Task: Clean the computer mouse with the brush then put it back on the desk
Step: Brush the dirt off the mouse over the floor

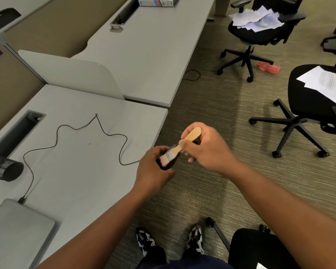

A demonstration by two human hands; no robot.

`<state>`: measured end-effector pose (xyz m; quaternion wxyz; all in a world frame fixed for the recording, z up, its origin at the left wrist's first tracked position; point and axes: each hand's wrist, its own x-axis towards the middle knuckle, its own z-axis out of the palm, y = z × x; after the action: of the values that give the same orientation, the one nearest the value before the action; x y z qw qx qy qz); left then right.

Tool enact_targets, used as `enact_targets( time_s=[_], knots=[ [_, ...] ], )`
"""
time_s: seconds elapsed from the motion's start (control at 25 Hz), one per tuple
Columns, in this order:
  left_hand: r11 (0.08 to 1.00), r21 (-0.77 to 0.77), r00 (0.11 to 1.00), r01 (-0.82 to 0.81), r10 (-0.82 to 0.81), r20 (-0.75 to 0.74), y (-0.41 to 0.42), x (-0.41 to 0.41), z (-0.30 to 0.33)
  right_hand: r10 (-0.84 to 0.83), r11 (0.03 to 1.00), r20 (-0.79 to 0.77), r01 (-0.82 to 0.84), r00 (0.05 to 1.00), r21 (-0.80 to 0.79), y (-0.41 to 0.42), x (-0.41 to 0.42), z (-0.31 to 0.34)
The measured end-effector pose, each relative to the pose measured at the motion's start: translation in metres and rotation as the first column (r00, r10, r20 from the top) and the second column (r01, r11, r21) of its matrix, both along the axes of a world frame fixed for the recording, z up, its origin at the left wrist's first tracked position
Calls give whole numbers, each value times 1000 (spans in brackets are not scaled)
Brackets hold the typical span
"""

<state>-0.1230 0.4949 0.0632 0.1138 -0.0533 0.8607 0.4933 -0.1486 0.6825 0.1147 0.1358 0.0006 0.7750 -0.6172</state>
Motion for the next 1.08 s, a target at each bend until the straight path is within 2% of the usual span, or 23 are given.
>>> enact_targets(
  time_s=[0.2, 0.4, 0.48, 0.52, 0.6, 0.68, 0.88, 1.04, 1.08],
  knots=[
    [989, -148, 996, -3, -10, -87, -2, 0, -2, -105, 984, -75, 115, 992, 137, 5, -9, 2],
    [984, -178, 995, 30, -47, -92, -4, 2, -1, -136, 940, -164, 180, 977, 289, 21, -17, -2],
    [983, -178, 993, 33, -53, -105, -5, 1, -1, -180, 948, -153, 214, 972, 237, 24, -18, -1],
    [984, -175, 992, 38, -58, -111, -6, 0, -2, -207, 963, -119, 224, 971, 152, 23, -18, 1],
    [985, -163, 991, 50, -69, -117, -7, -1, -2, -209, 976, 11, 209, 978, -63, 20, -18, 4],
    [986, -160, 989, 56, -77, -124, -8, -1, -2, -173, 968, 122, 191, 977, -160, 20, -19, 4],
    [987, -155, 986, 46, -70, -154, -12, -1, -3, -201, 945, 247, 253, 948, -205, 36, -24, -2],
    [983, -171, 982, 64, -93, -167, -13, 0, -7, -226, 966, 158, 242, 961, -92, 45, -25, -6],
    [981, -179, 980, 71, -101, -169, -14, -1, -8, -214, 968, 135, 228, 968, -104, 48, -26, -5]
  ],
)
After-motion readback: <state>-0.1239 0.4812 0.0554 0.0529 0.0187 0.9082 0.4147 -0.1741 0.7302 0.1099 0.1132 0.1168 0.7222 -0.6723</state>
